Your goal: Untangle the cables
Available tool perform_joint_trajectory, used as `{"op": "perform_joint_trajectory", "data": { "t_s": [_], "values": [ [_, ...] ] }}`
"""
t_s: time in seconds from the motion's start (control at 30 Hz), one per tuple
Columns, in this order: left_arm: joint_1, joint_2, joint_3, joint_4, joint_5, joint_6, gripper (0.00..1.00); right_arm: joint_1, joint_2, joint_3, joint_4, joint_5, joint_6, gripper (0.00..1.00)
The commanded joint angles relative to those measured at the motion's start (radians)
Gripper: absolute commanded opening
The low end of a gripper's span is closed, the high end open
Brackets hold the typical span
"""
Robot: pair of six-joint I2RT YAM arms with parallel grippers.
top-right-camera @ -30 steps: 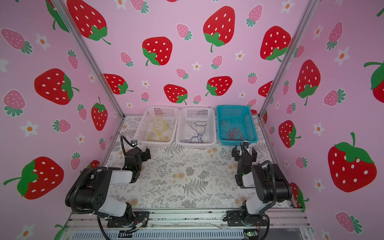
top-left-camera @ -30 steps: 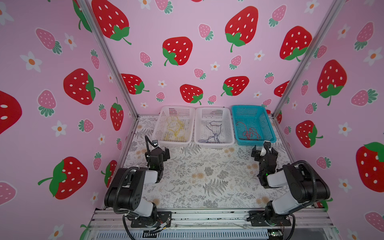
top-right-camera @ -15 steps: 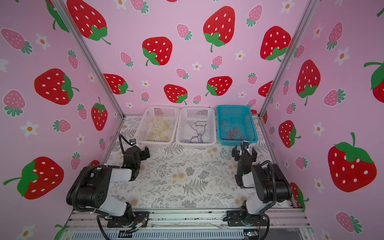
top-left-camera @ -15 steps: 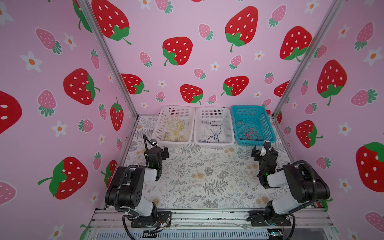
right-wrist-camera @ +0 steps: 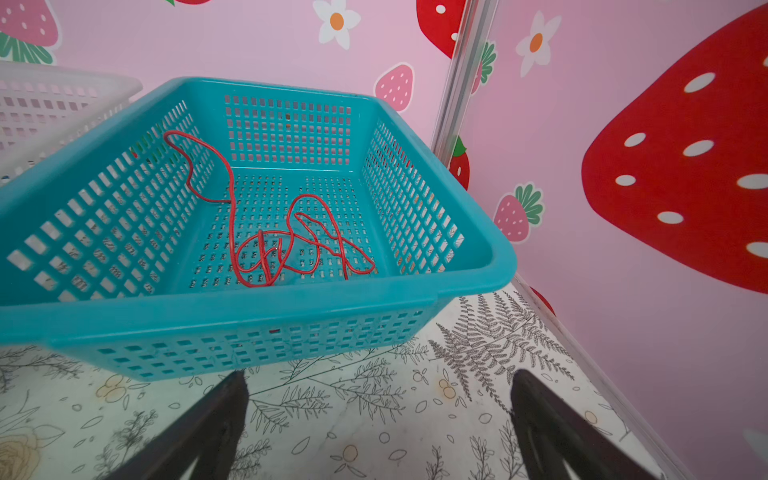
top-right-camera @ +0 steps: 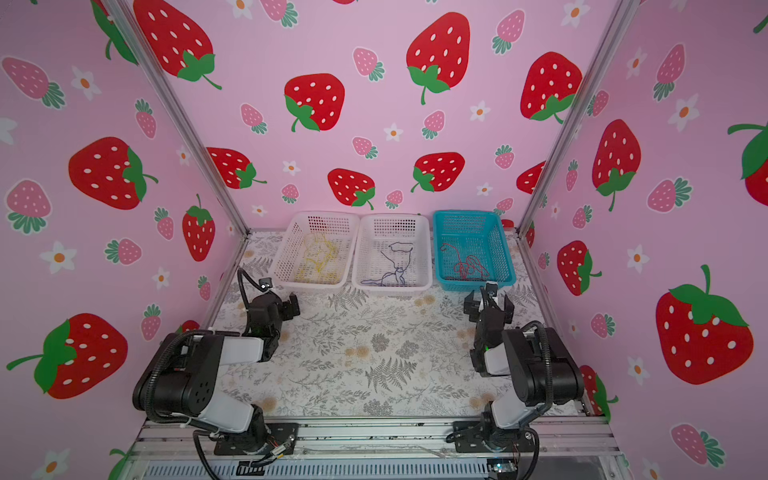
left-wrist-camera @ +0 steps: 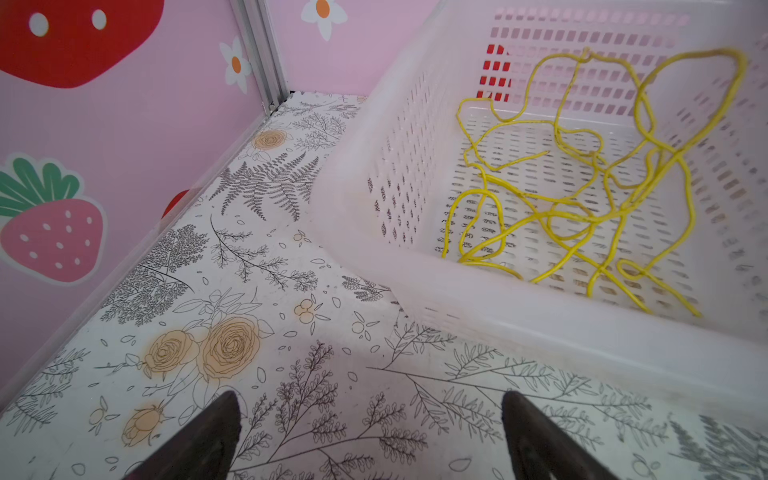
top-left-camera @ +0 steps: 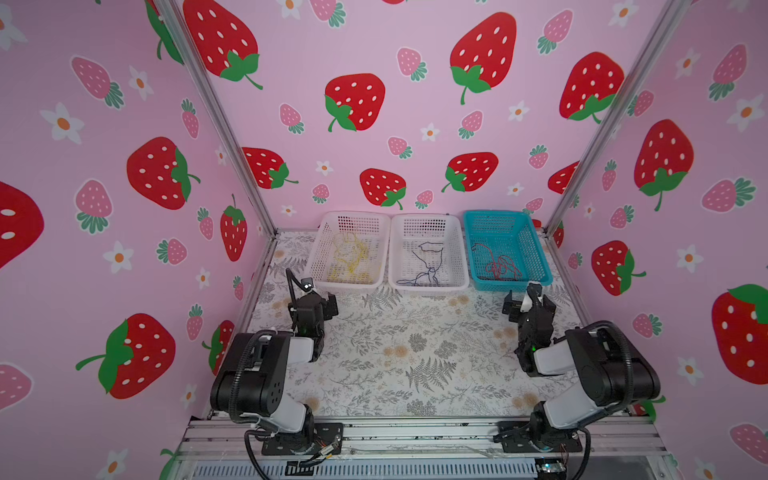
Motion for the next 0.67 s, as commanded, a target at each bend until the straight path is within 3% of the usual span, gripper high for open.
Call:
{"op": "perform_joint_trajectory", "data": {
  "t_s": [0.0,0.47,0.63],
  "values": [
    [0.004,0.001,0.024,0.011,0.004,0.006,0.99,-0.003,-0.009,0.016,0.013,-0.001,0.006,0.99],
    [0.003,0.001,0.025,0.011,0.004,0.007,0.99,-0.004,-0.008,0.017,0.012,-0.004,0.004,0.99],
    [0.004,0.001,0.024,0.01,0.004,0.006,0.99,-0.01,-0.009,0.023,-0.003,-0.082,-0.016,0.99]
  ]
}}
